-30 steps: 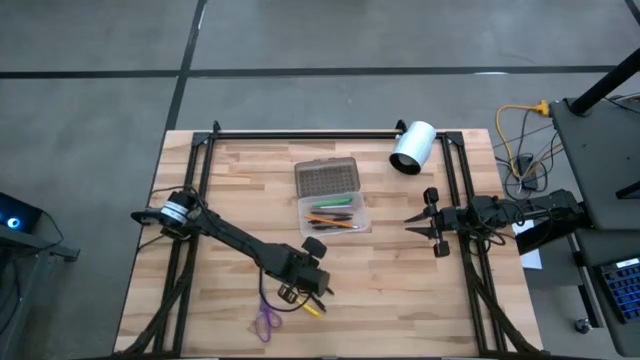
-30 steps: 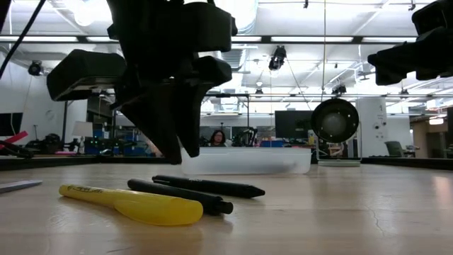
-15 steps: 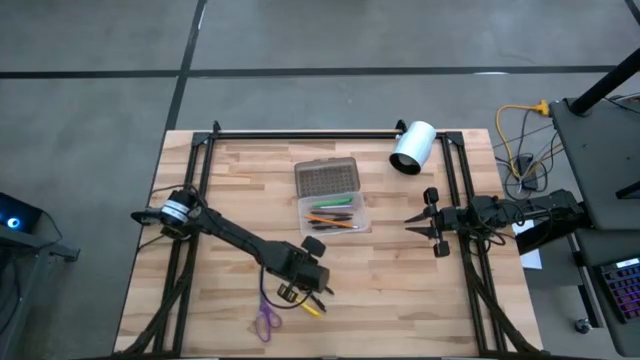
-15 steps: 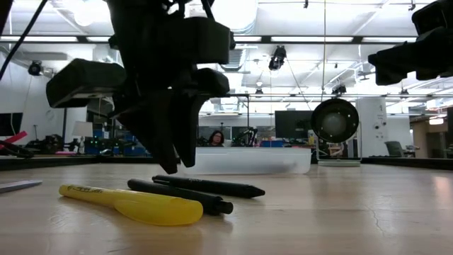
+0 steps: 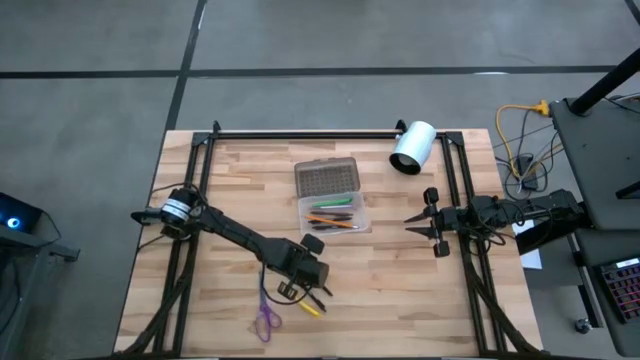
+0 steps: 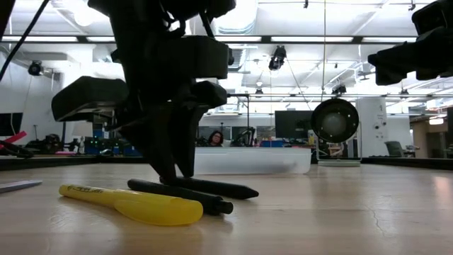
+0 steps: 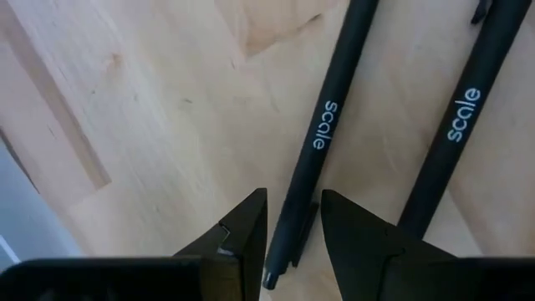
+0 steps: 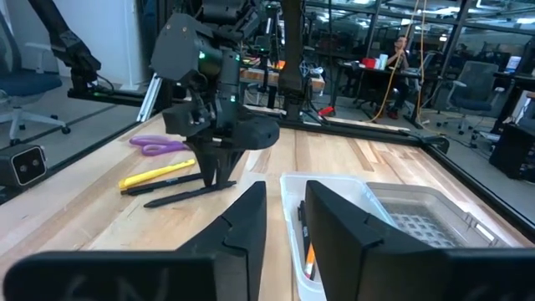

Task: Pick & place school supplies into a supply box
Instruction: Put the black pen into the transparent supply box

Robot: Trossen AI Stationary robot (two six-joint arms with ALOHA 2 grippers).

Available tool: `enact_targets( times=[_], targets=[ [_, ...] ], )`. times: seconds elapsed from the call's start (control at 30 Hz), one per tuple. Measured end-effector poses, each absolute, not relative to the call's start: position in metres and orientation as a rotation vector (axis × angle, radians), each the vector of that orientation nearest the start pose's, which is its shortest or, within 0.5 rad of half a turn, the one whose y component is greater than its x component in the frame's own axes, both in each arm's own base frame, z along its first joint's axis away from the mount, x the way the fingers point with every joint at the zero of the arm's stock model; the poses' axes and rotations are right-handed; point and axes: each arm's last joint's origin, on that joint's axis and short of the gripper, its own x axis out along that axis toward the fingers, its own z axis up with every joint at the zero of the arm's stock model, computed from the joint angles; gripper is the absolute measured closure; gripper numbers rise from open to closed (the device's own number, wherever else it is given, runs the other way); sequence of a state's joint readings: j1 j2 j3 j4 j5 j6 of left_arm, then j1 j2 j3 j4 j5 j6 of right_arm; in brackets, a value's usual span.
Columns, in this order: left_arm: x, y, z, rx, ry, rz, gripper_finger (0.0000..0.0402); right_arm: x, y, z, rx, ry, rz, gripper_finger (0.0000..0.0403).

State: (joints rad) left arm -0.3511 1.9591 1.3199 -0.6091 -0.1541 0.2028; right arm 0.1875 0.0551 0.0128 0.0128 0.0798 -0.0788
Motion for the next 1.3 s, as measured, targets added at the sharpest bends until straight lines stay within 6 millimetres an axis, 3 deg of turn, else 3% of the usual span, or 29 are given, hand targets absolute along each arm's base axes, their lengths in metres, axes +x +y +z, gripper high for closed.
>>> enact_targets(
  times=[0.77,1.1,1.3],
  targets=[
    [0.3599,-0.1229,0.1505,0.446,1.174,-0.331,0.0305,0.0990,0.0164,0.1647,-0.083,0.025,0.109,0.0318],
    [0.3621,-0.1228,0.1505,0.394,1.157,-0.436,0.0385,0.0990,0.0164,0.1648,-0.083,0.025,0.109,0.0333],
    [0.3620,-0.1222,0.1503,0.390,1.159,-0.450,0.0385,0.0990,0.0164,0.1648,-0.083,0.025,0.108,0.0332]
  ],
)
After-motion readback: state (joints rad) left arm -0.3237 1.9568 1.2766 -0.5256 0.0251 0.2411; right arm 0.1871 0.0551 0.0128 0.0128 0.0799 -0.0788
